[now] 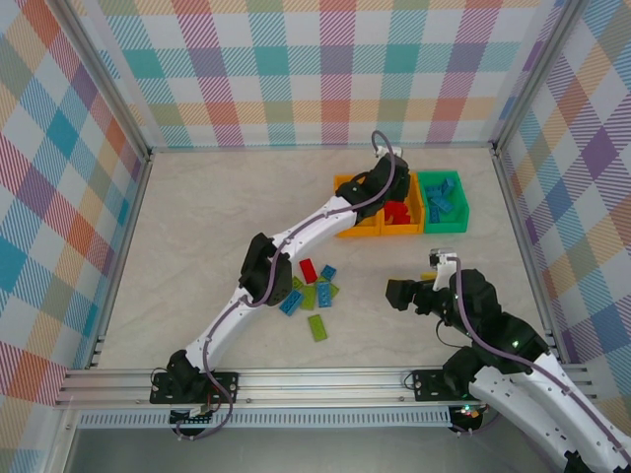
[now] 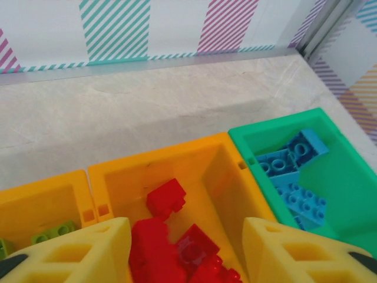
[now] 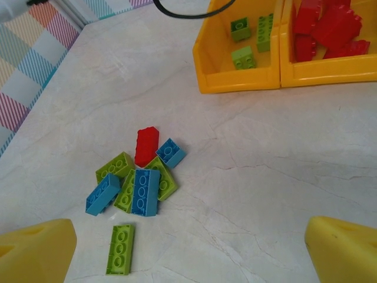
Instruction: Sort the legos into containers by color
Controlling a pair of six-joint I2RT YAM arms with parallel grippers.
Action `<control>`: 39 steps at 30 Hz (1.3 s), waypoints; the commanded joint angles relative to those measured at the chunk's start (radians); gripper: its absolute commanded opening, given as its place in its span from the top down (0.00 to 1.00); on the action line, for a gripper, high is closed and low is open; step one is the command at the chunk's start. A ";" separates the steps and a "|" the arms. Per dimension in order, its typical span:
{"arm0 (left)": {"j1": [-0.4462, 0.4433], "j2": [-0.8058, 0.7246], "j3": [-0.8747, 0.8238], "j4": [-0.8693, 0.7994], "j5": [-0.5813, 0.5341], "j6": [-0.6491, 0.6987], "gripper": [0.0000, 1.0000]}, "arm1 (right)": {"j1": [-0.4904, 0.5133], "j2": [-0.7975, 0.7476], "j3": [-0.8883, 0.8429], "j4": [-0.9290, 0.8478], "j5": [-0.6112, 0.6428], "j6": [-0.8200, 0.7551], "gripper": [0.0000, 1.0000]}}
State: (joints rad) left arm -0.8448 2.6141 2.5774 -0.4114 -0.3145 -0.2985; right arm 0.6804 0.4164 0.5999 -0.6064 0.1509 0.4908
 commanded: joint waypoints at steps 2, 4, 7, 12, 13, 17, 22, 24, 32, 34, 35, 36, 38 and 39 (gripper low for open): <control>-0.019 -0.117 0.031 -0.027 0.038 0.014 0.44 | 0.005 0.024 -0.001 0.017 0.016 0.015 0.00; -0.032 -0.194 -0.024 -0.056 0.035 0.023 0.45 | 0.005 0.034 -0.004 0.022 0.019 0.018 0.00; -0.068 -0.430 -0.341 0.073 0.009 0.058 0.47 | 0.005 0.059 -0.002 0.018 0.009 0.021 0.00; -0.138 -0.859 -0.997 0.390 -0.021 0.168 0.47 | 0.005 0.208 0.028 0.019 -0.064 -0.004 0.02; -0.154 -0.934 -1.083 0.389 -0.046 0.193 0.47 | 0.004 0.257 0.034 0.027 -0.085 -0.007 0.03; -0.220 -1.218 -1.410 0.374 -0.146 0.268 0.48 | 0.012 0.442 0.048 0.124 -0.186 0.024 0.08; -0.265 -1.551 -1.708 0.264 -0.163 0.224 0.47 | 0.116 0.651 0.090 0.242 -0.137 0.062 0.11; -0.266 -1.683 -1.824 0.229 -0.109 0.191 0.43 | 0.166 0.730 0.105 0.284 -0.100 0.078 0.11; -0.266 -2.089 -2.050 -0.014 -0.057 0.199 0.11 | 0.325 0.987 0.177 0.383 0.027 0.132 0.16; -0.266 -2.119 -2.058 -0.035 -0.037 0.214 0.00 | 0.347 1.033 0.200 0.380 0.071 0.128 0.18; -0.266 -2.127 -2.060 -0.048 -0.039 0.214 0.00 | 0.353 1.056 0.213 0.381 0.080 0.126 0.19; -0.266 -2.133 -2.062 -0.058 -0.045 0.211 0.00 | 0.358 1.075 0.226 0.381 0.084 0.126 0.20; -0.266 -2.145 -2.072 -0.063 -0.065 0.194 0.00 | 0.369 1.123 0.254 0.393 0.099 0.126 0.23; -0.266 -2.149 -2.073 -0.066 -0.070 0.190 0.00 | 0.374 1.143 0.265 0.397 0.107 0.126 0.24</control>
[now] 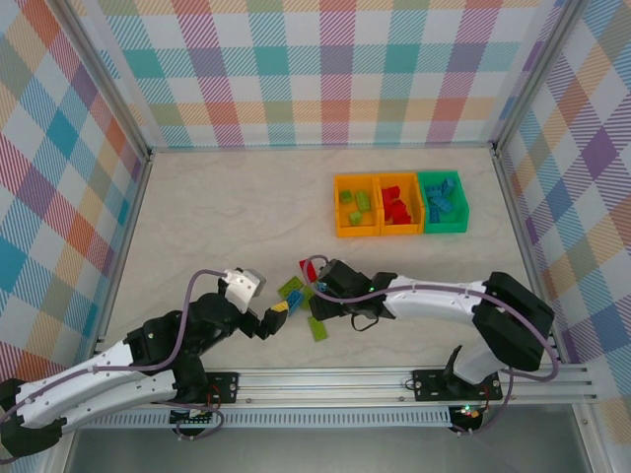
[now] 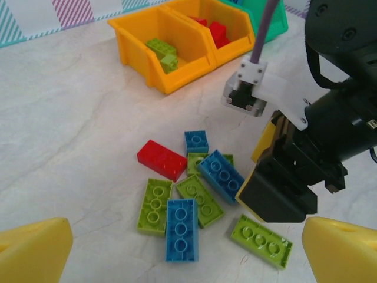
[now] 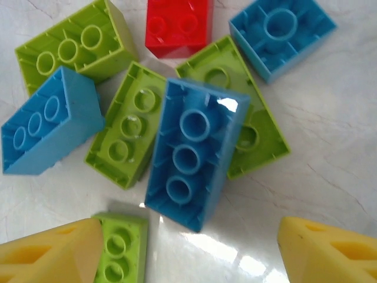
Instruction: Sort the legos into containers by color
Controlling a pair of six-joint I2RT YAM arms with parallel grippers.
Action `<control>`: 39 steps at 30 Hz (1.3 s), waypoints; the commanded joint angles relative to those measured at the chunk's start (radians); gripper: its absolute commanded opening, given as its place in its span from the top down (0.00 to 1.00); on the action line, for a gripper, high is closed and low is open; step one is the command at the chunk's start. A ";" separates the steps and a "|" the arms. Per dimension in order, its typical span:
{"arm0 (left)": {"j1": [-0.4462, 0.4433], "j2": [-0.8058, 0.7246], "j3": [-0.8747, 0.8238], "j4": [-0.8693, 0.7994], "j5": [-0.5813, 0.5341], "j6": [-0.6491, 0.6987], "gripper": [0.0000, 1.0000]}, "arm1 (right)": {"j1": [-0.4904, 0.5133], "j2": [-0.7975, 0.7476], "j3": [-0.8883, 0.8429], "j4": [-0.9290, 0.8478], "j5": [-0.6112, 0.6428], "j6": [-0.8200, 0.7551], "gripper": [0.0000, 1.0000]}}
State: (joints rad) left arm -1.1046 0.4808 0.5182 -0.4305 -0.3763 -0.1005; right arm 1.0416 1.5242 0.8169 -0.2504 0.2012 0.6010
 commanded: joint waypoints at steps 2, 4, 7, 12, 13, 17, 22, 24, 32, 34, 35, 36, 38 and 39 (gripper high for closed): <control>-0.006 -0.019 -0.008 -0.067 -0.050 -0.049 0.00 | 0.021 0.077 0.075 0.042 0.076 0.018 0.27; -0.006 -0.018 0.012 -0.119 -0.099 -0.136 0.00 | 0.026 0.113 0.093 0.043 0.097 0.015 0.30; -0.006 0.011 0.052 -0.230 -0.099 -0.312 0.00 | 0.026 0.148 0.110 0.042 0.128 0.016 0.36; -0.006 0.122 0.094 -0.342 -0.016 -0.500 0.00 | 0.026 0.169 0.107 0.064 0.155 0.005 0.53; -0.006 0.149 0.105 -0.362 -0.007 -0.520 0.00 | 0.026 0.171 0.105 0.065 0.165 0.001 0.57; -0.006 0.226 0.142 -0.414 0.001 -0.543 0.00 | 0.026 0.157 0.092 0.066 0.183 -0.011 0.62; -0.006 0.225 0.143 -0.364 0.014 -0.512 0.00 | 0.026 0.064 0.038 0.094 0.200 -0.009 0.69; -0.006 0.203 0.135 -0.313 0.047 -0.490 0.00 | 0.026 0.004 0.021 0.085 0.223 -0.016 0.70; -0.006 0.146 0.095 -0.021 0.247 -0.420 0.00 | -0.153 -0.284 -0.061 0.058 0.223 -0.114 0.71; -0.006 0.152 0.098 0.046 0.277 -0.405 0.00 | -0.264 -0.340 -0.073 0.062 0.184 -0.147 0.71; -0.006 0.155 0.100 0.081 0.291 -0.391 0.00 | -0.331 -0.362 -0.077 0.068 0.163 -0.166 0.72; -0.006 0.157 0.099 0.111 0.300 -0.378 0.00 | -0.389 -0.376 -0.077 0.071 0.146 -0.180 0.72; -0.006 0.159 0.095 0.200 0.311 -0.356 0.00 | -0.523 -0.383 -0.063 0.086 0.107 -0.219 0.73; -0.006 0.160 0.090 0.231 0.317 -0.346 0.00 | -0.582 -0.375 -0.053 0.093 0.090 -0.231 0.74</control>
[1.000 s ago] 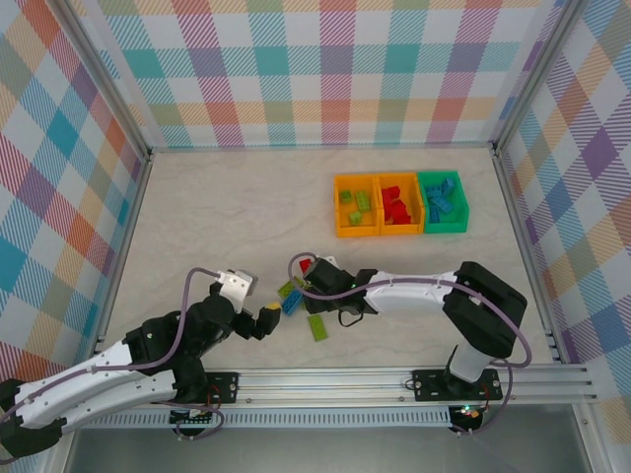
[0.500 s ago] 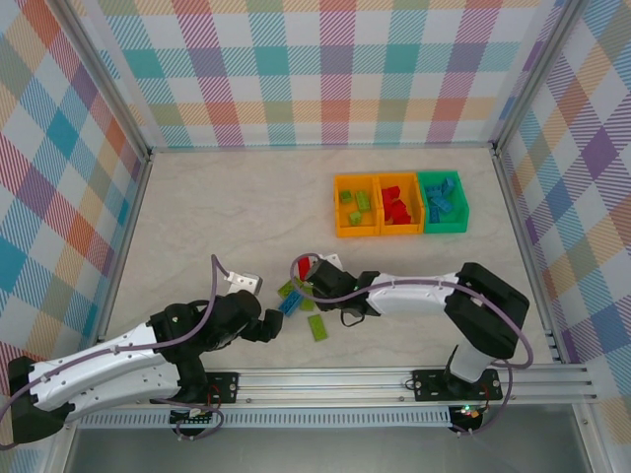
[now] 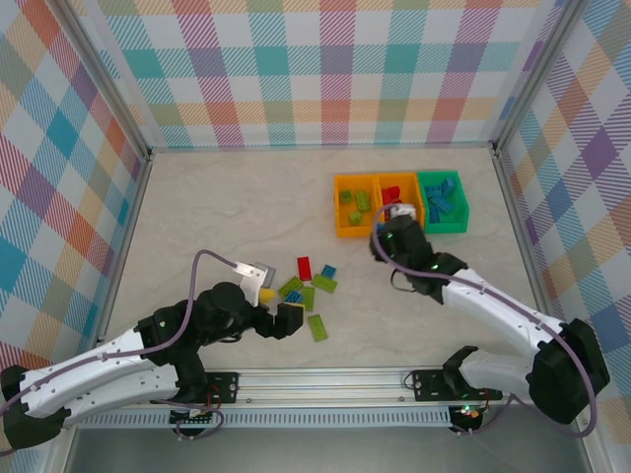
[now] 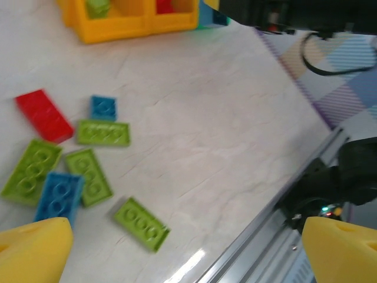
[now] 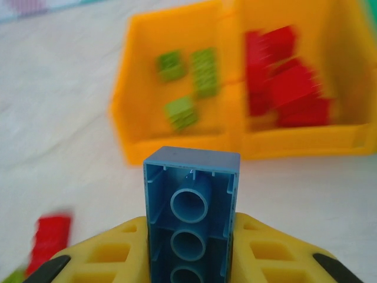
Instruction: Sort the legos into containers by color
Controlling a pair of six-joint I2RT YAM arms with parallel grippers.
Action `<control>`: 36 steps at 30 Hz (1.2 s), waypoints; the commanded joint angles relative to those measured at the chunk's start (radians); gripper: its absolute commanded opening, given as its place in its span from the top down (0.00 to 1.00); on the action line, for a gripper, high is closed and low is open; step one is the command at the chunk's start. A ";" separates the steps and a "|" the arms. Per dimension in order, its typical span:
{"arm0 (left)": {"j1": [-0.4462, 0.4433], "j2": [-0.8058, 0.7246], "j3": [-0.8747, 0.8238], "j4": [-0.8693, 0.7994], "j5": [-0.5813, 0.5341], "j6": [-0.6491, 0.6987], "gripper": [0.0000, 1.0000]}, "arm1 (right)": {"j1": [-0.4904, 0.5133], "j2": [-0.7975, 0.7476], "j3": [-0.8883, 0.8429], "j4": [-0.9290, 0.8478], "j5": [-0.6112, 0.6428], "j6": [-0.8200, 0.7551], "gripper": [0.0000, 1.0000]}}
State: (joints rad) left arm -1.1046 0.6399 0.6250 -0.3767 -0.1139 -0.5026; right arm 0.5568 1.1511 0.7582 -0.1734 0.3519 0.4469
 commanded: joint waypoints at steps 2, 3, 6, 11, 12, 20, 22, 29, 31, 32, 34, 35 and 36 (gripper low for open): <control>-0.006 0.002 -0.027 0.239 0.067 0.076 0.00 | -0.240 0.034 0.040 0.036 -0.102 -0.096 0.74; -0.006 0.004 -0.031 0.259 0.071 0.082 0.00 | -0.295 0.057 0.057 0.047 -0.123 -0.098 0.75; -0.006 0.009 -0.033 0.276 0.067 0.100 0.00 | -0.435 0.169 0.119 0.097 -0.170 -0.098 0.75; -0.006 0.009 -0.018 0.174 0.000 0.104 0.00 | -0.524 0.403 0.266 0.138 -0.198 -0.105 0.73; -0.006 0.009 -0.018 0.151 -0.021 0.096 0.00 | -0.532 0.443 0.293 0.140 -0.194 -0.106 0.72; -0.006 0.009 -0.034 0.003 -0.133 0.013 0.00 | -0.562 0.628 0.465 0.074 -0.210 -0.129 0.37; -0.006 0.010 -0.045 0.005 -0.133 -0.009 0.00 | -0.563 0.596 0.444 0.086 -0.217 -0.124 0.34; -0.006 0.078 -0.006 -0.115 -0.254 -0.103 0.00 | -0.559 0.352 0.282 0.095 -0.412 -0.054 0.31; -0.006 0.105 0.011 -0.152 -0.306 -0.131 0.00 | -0.546 0.255 0.218 0.082 -0.484 -0.027 0.30; -0.005 0.119 0.017 -0.162 -0.326 -0.146 0.00 | -0.527 0.199 0.183 0.077 -0.522 -0.019 0.30; -0.005 0.136 0.022 -0.165 -0.360 -0.164 0.00 | -0.470 0.103 0.124 0.048 -0.546 -0.009 0.29; -0.005 0.143 0.018 -0.153 -0.368 -0.163 0.00 | -0.427 0.061 0.103 0.013 -0.550 -0.012 0.28; -0.005 0.149 0.012 -0.140 -0.369 -0.155 0.00 | -0.385 0.031 0.089 -0.015 -0.551 -0.014 0.27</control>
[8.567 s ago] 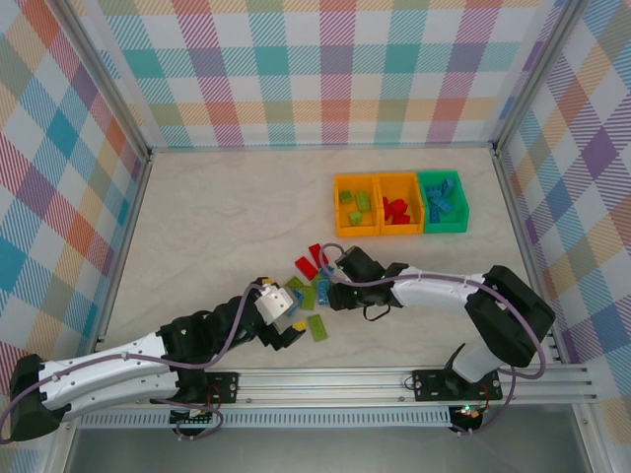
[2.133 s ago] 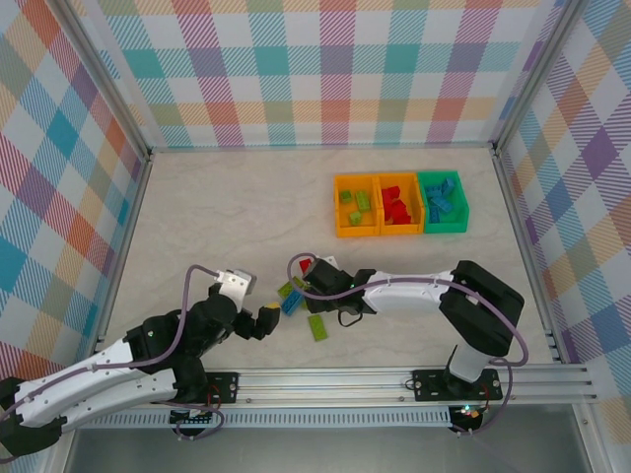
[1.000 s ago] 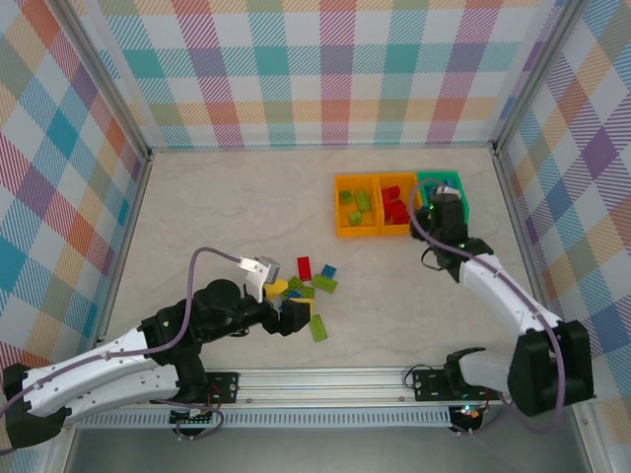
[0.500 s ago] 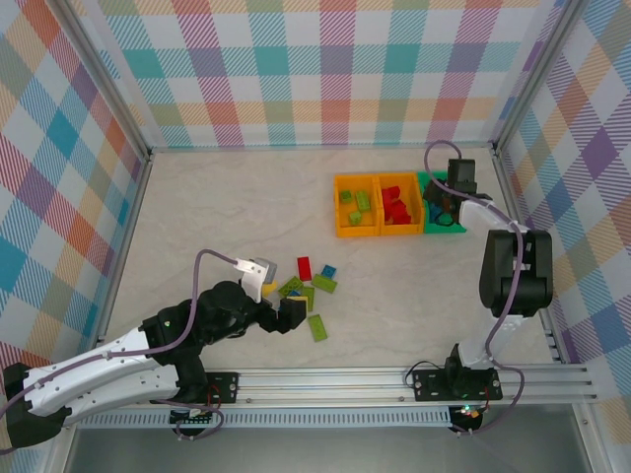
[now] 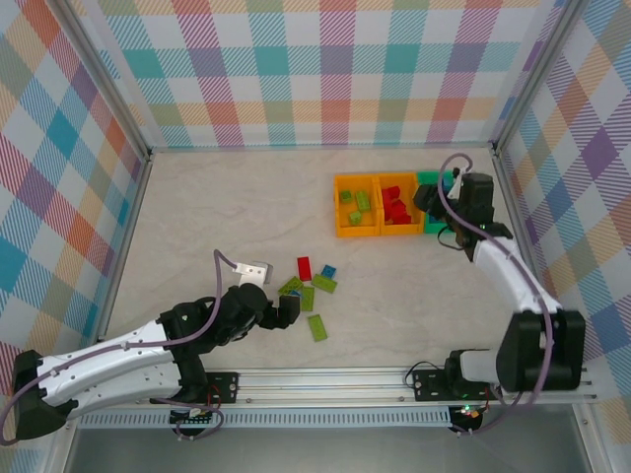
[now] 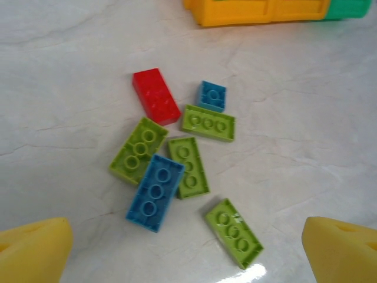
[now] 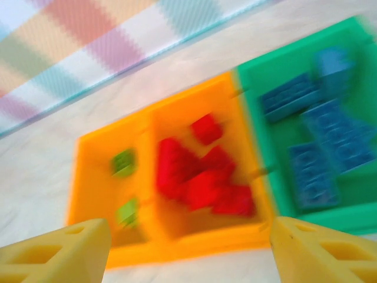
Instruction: Sort the legos into containers by color
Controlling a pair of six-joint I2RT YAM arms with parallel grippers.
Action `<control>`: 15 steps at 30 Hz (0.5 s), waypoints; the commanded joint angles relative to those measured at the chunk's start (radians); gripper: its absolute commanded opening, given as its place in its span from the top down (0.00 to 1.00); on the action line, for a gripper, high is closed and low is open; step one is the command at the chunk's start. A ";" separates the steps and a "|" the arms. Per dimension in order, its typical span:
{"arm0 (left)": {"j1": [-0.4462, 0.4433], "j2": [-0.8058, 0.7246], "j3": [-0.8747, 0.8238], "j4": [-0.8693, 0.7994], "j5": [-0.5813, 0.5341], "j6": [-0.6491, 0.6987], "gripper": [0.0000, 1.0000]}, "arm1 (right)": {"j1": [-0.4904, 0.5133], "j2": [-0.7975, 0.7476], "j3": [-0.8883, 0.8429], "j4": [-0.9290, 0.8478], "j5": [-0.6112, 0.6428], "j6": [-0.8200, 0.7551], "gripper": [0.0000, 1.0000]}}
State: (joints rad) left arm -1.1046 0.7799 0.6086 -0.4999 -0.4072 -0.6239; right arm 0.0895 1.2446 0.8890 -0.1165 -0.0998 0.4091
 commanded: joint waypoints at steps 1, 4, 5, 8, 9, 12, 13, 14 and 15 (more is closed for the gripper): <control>-0.005 0.016 0.022 0.002 -0.067 -0.015 0.00 | 0.137 -0.092 -0.058 -0.100 -0.100 0.020 0.27; -0.004 0.042 0.021 0.027 -0.036 0.026 0.00 | 0.306 -0.127 -0.097 -0.159 -0.100 0.023 0.26; -0.005 0.051 0.025 0.022 -0.032 0.030 0.00 | 0.366 -0.127 -0.112 -0.158 -0.108 0.021 0.26; -0.005 0.071 0.036 0.006 -0.031 0.029 0.00 | 0.533 -0.096 -0.158 -0.107 -0.086 -0.003 0.26; -0.005 0.073 0.036 0.002 -0.031 0.029 0.00 | 0.574 -0.077 -0.174 -0.087 -0.064 -0.027 0.26; -0.005 0.067 0.033 -0.001 -0.024 0.024 0.00 | 0.662 0.027 -0.175 -0.067 0.020 -0.112 0.26; -0.005 0.062 0.031 -0.004 -0.016 0.021 0.00 | 0.679 0.071 -0.168 -0.066 0.048 -0.139 0.26; -0.004 0.057 0.030 -0.005 -0.005 0.020 0.00 | 0.692 0.112 -0.154 -0.068 0.077 -0.163 0.25; -0.005 0.053 0.027 -0.005 0.007 0.020 0.00 | 0.700 0.144 -0.147 -0.063 0.083 -0.190 0.23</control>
State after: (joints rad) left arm -1.1046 0.8528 0.6086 -0.4961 -0.4179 -0.6125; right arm 0.7708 1.3254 0.7235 -0.1978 -0.0975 0.3206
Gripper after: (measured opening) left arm 0.997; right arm 0.758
